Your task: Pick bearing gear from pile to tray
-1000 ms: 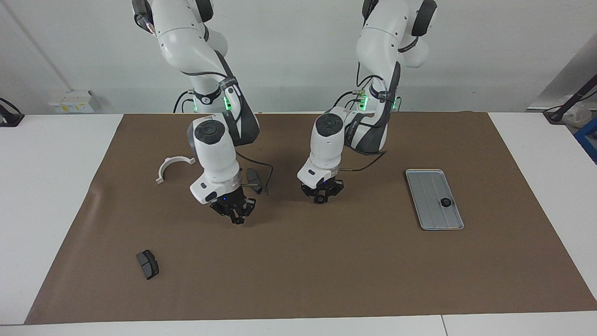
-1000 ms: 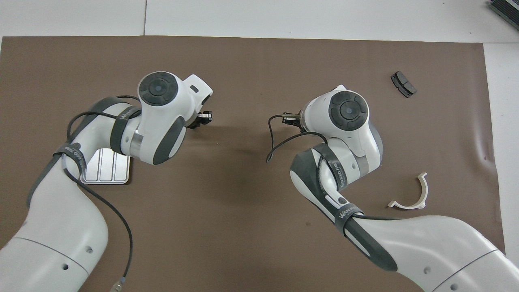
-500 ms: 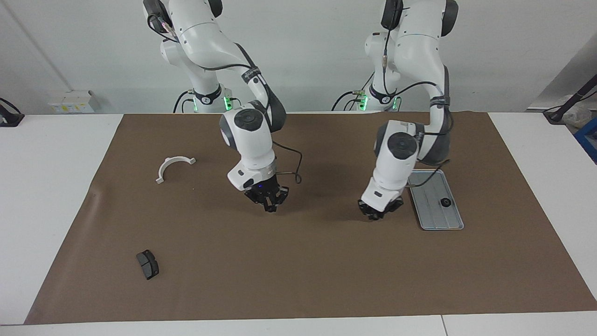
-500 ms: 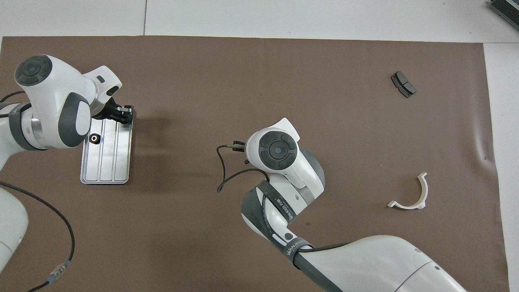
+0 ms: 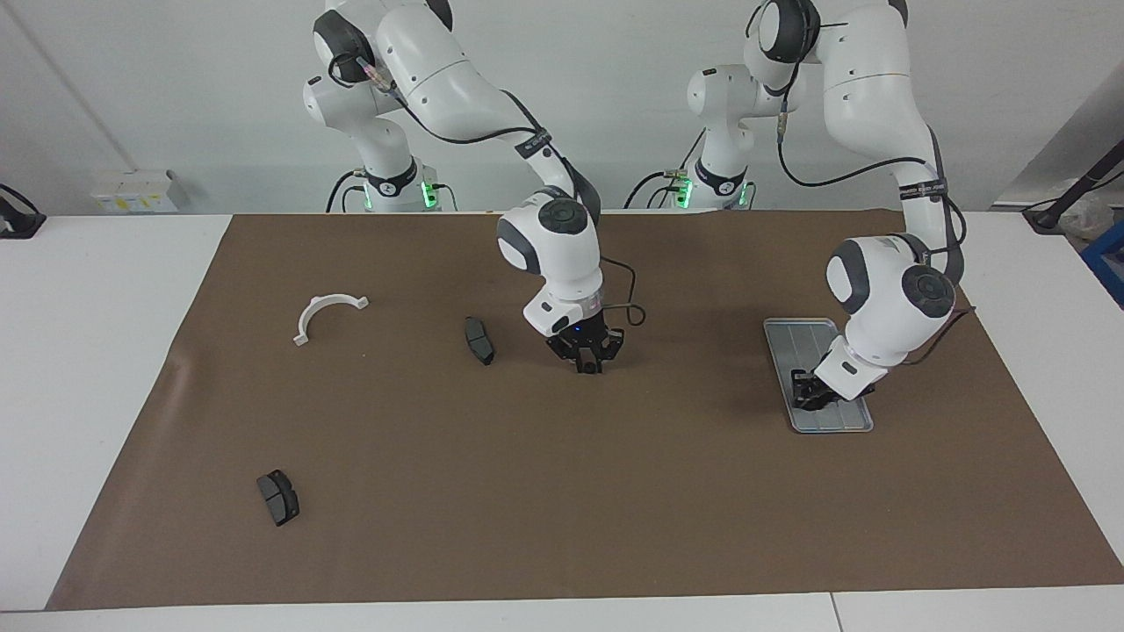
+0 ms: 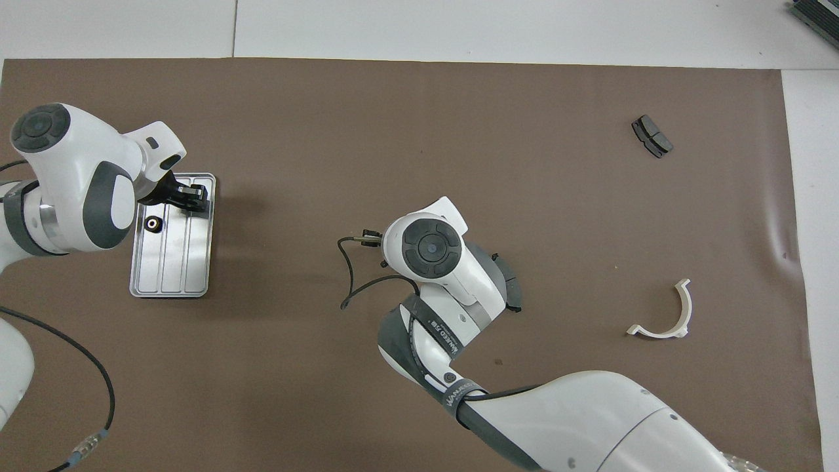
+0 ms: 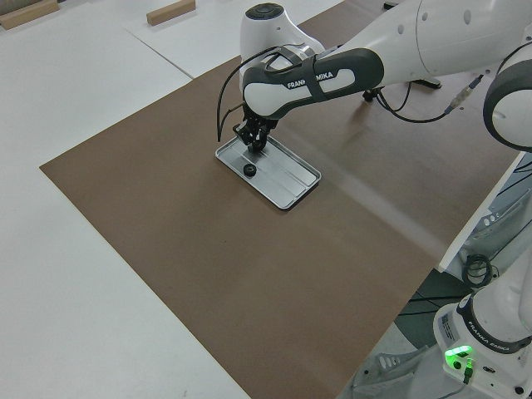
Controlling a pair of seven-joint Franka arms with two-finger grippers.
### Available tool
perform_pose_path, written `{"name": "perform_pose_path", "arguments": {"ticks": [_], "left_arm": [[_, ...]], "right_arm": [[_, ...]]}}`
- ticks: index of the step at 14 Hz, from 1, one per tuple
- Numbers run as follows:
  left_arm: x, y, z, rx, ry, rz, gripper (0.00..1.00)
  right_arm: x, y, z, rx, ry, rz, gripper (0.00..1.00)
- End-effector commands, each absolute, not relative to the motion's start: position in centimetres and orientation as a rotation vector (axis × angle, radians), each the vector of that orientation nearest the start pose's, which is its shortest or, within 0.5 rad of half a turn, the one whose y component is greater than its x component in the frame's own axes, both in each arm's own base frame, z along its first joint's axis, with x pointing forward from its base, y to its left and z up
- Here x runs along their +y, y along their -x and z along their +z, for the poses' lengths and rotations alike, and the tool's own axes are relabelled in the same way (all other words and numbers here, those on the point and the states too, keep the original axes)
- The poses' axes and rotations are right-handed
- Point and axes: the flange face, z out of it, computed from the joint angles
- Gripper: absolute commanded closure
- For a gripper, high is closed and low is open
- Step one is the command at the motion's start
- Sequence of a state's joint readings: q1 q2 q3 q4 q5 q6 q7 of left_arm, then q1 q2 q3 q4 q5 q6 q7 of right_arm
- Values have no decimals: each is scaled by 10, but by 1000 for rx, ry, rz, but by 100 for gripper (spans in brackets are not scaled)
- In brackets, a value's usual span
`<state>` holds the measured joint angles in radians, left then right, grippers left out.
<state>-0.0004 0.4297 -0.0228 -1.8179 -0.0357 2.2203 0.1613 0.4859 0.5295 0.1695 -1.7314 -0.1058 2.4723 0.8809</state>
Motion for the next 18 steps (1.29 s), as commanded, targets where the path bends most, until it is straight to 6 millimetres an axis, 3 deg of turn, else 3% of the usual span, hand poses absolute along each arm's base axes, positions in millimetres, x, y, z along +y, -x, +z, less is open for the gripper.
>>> {"name": "perform_pose_path", "arguments": {"ticks": [1, 3, 6, 8, 11, 13, 14, 16, 18], "left_arm": [[-17, -641, 312, 286, 3183, -7, 0], [-28, -657, 334, 254, 3221, -62, 0], [-92, -665, 360, 88, 3330, -137, 0], [-169, -651, 361, 6, 3332, -120, 0], [-276, -613, 360, -8, 3260, -121, 0], [-327, -587, 357, 3, 3236, -138, 3], [-350, -572, 357, 30, 3237, -131, 11], [-373, -552, 349, 79, 3231, -103, 23], [-381, -538, 334, 114, 3218, -82, 32]], "right_arm": [[388, -579, 329, 348, 2964, -257, 0], [333, -600, 367, 401, 2952, -323, 0], [266, -613, 397, 451, 2958, -377, 0], [216, -618, 423, 517, 2977, -388, 0], [164, -616, 464, 475, 3041, -379, 0], [136, -607, 492, 465, 3075, -369, 0], [124, -600, 512, 451, 3091, -360, 0], [112, -584, 544, 390, 3121, -332, 0], [105, -574, 571, 332, 3140, -291, 0]]}}
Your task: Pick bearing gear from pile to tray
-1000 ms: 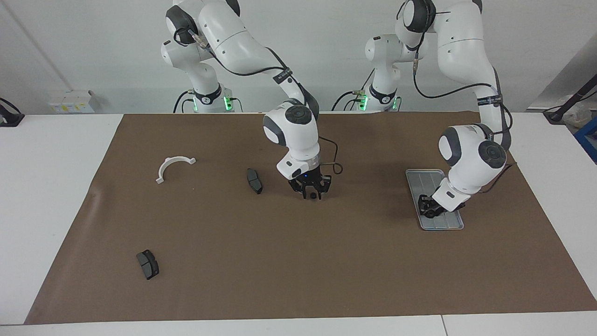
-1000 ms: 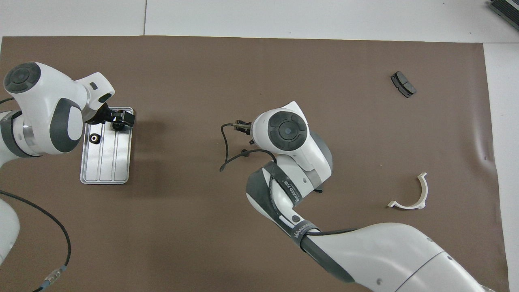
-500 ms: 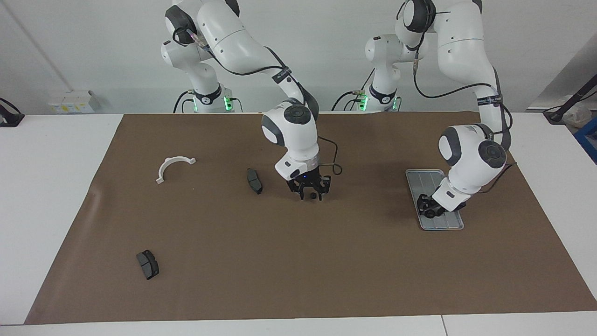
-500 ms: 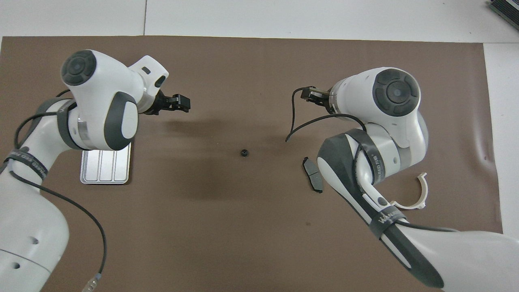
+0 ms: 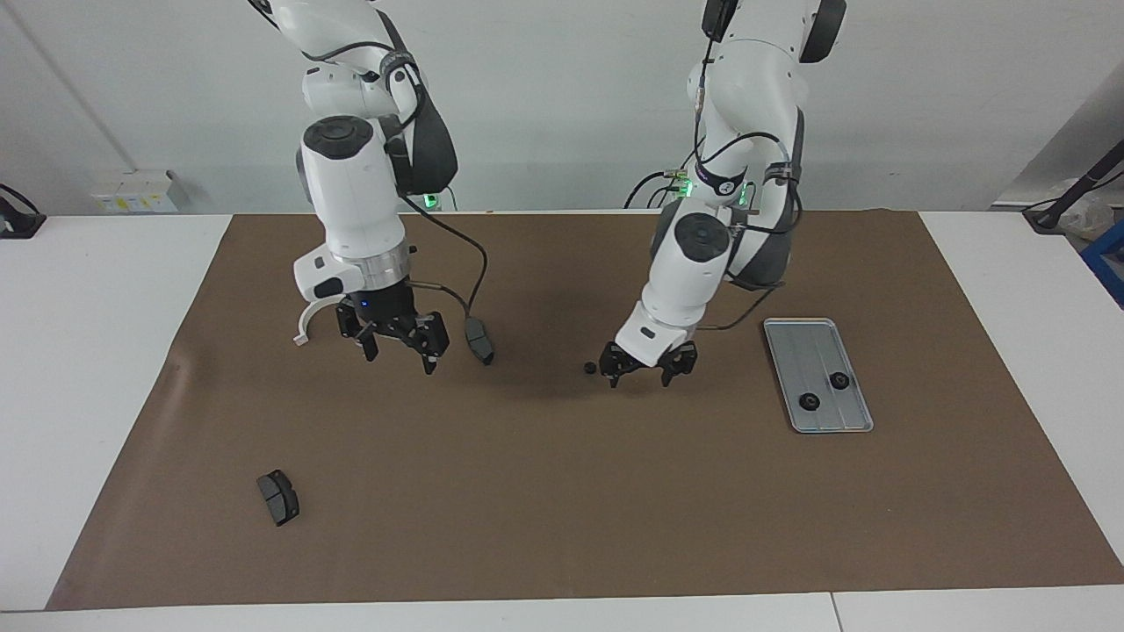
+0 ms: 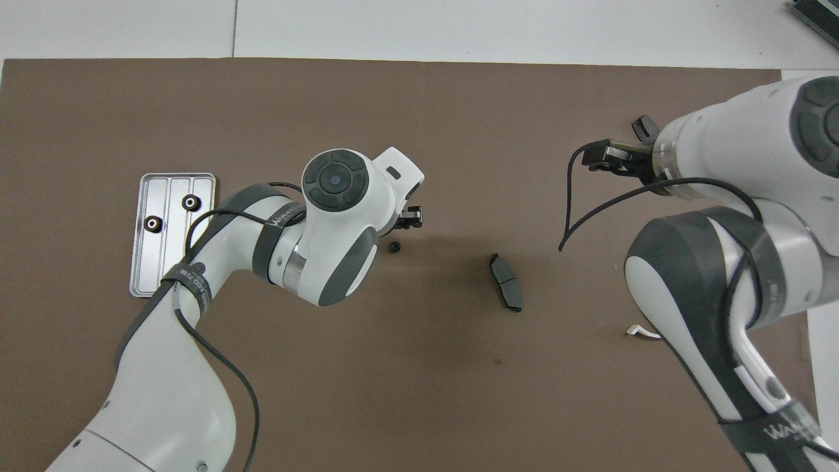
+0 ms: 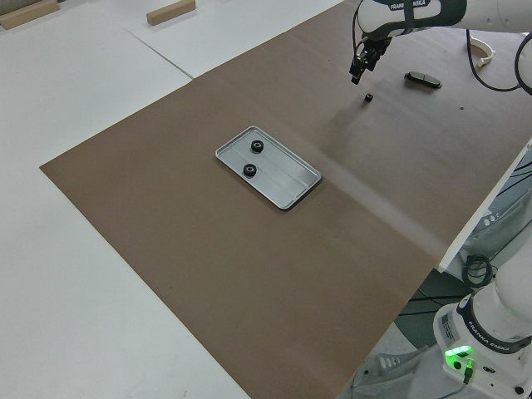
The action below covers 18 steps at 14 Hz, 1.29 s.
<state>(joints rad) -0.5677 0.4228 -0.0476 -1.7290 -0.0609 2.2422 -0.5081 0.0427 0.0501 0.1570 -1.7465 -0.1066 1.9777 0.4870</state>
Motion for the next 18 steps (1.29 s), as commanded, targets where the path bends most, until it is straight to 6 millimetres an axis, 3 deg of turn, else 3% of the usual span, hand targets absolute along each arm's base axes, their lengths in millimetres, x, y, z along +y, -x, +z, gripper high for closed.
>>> {"name": "perform_pose_path", "arguments": {"ticks": [1, 8, 12, 18], "left_arm": [[-386, -530, 325, 138, 3218, -84, 36], [-388, -514, 304, 164, 3214, -83, 49], [-388, -512, 300, 172, 3217, -94, 57], [-392, -514, 301, 182, 3236, -152, 64]], "right_arm": [[103, -572, 583, 312, 3133, -262, 0], [83, -566, 639, 68, 3181, -103, 0], [74, -559, 634, 89, 3186, 3, 0], [70, -557, 635, 103, 3179, 18, 0]]}}
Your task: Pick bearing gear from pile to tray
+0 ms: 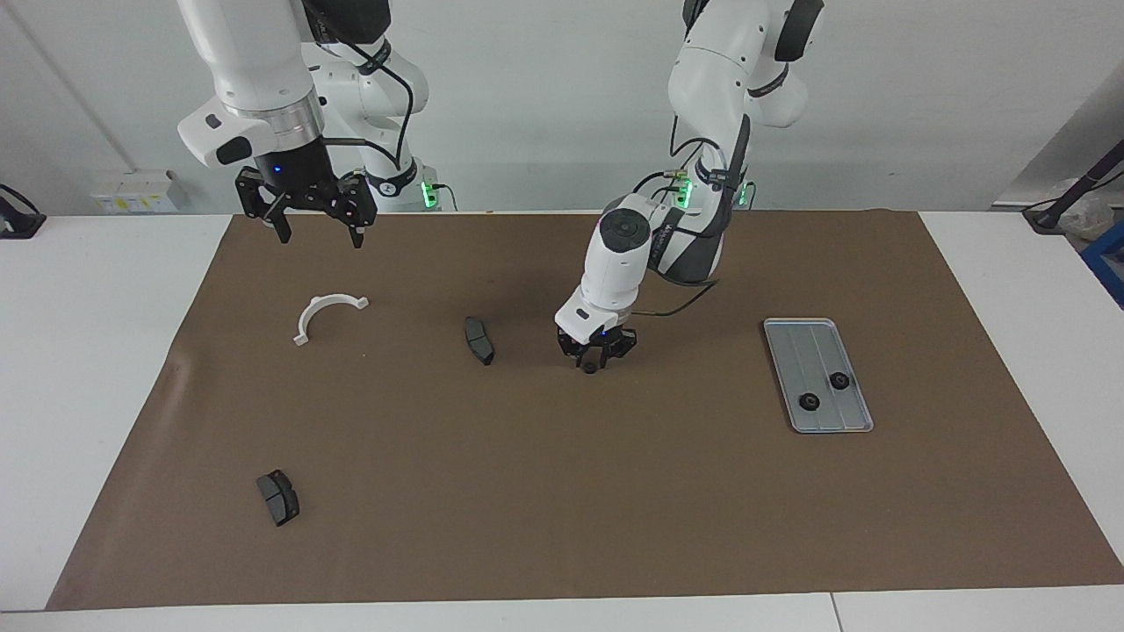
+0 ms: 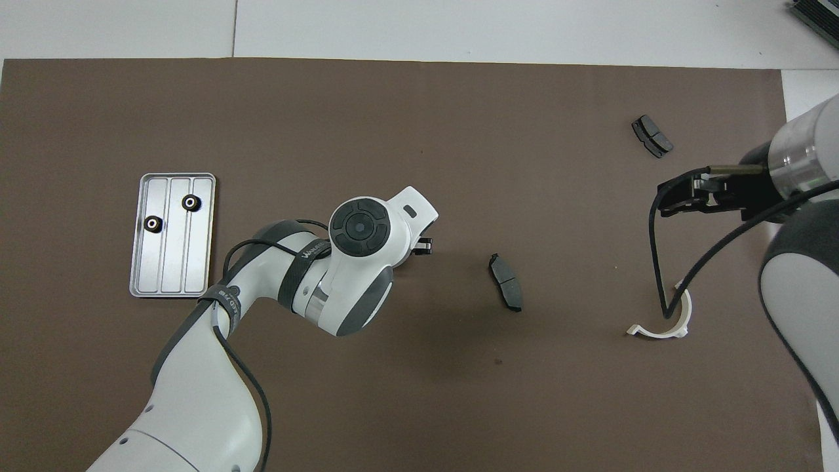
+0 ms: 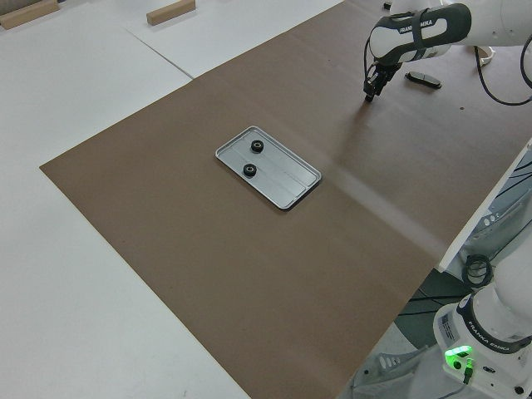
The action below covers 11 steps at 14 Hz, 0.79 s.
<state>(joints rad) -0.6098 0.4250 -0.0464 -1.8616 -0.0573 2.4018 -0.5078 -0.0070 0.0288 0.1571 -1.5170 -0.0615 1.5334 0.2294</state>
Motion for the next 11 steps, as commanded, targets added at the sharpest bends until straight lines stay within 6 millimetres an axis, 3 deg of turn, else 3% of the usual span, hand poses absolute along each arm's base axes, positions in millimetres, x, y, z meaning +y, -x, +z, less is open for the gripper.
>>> {"name": "perform_pose_path", "arguments": {"ticks": [1, 7, 9, 11], "left_arm": [[-393, -513, 301, 184, 3237, -151, 66], [-390, -515, 301, 188, 3234, -154, 84], [-388, -517, 301, 183, 3232, -148, 90], [-381, -524, 306, 163, 3221, -115, 92]], "right_arm": [[70, -556, 636, 101, 3179, 18, 0], [62, -546, 638, 125, 3187, 66, 0], [51, -542, 634, 116, 3189, 117, 0], [48, -542, 632, 93, 3189, 125, 0]]}}
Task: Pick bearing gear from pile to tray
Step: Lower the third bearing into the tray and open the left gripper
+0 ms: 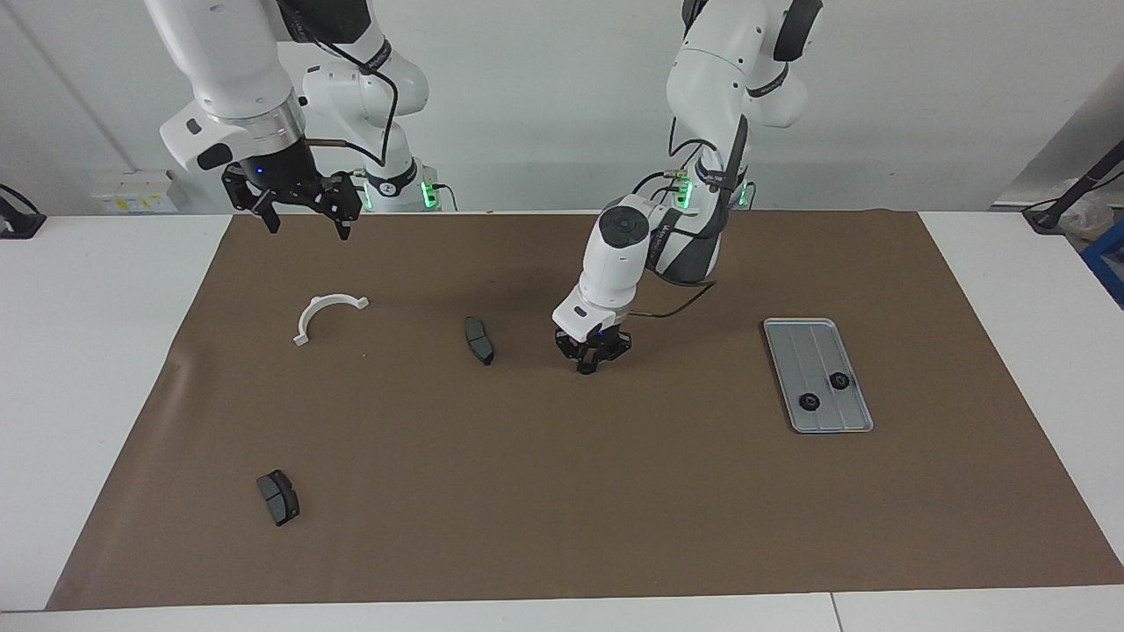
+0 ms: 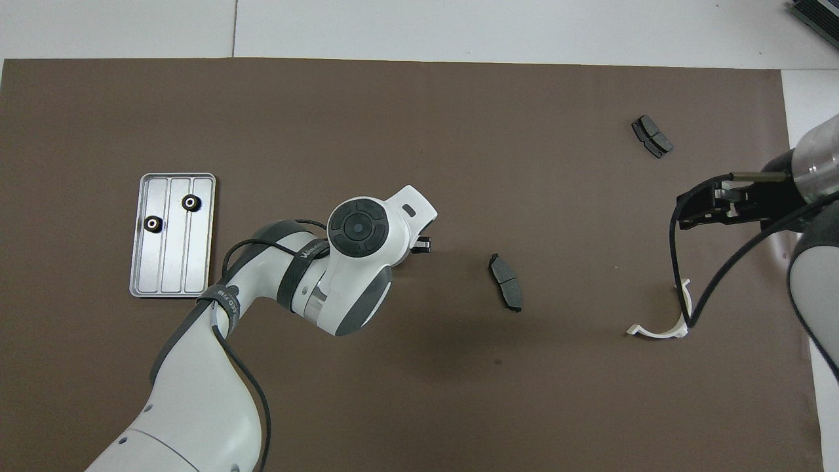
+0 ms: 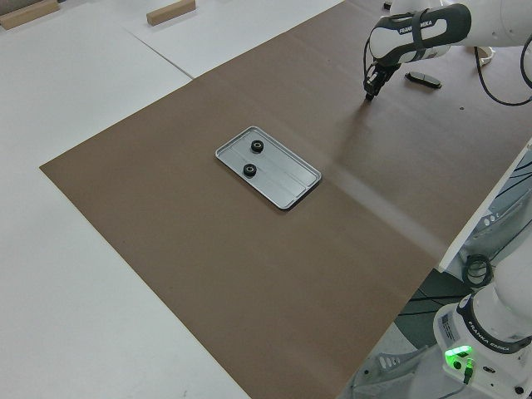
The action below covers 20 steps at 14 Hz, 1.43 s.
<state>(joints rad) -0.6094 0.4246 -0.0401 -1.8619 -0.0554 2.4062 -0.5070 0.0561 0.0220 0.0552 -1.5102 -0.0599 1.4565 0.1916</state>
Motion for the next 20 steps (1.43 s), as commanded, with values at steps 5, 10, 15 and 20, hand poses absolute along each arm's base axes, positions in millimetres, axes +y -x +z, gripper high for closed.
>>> {"name": "perform_pose_path", "arguments": {"ticks": [5, 10, 15, 20], "left_arm": [[-291, -592, 379, -16, 3217, -112, 94], [-120, -619, 428, 78, 3203, -13, 94], [19, -571, 386, 339, 3191, 124, 94], [39, -536, 348, 367, 3172, 10, 83]], "right_arm": [[41, -534, 626, 110, 3188, 160, 0], [32, -534, 621, 131, 3112, 145, 0], [25, -549, 621, 108, 3141, -36, 0], [24, -551, 621, 112, 3158, -58, 0]]}}
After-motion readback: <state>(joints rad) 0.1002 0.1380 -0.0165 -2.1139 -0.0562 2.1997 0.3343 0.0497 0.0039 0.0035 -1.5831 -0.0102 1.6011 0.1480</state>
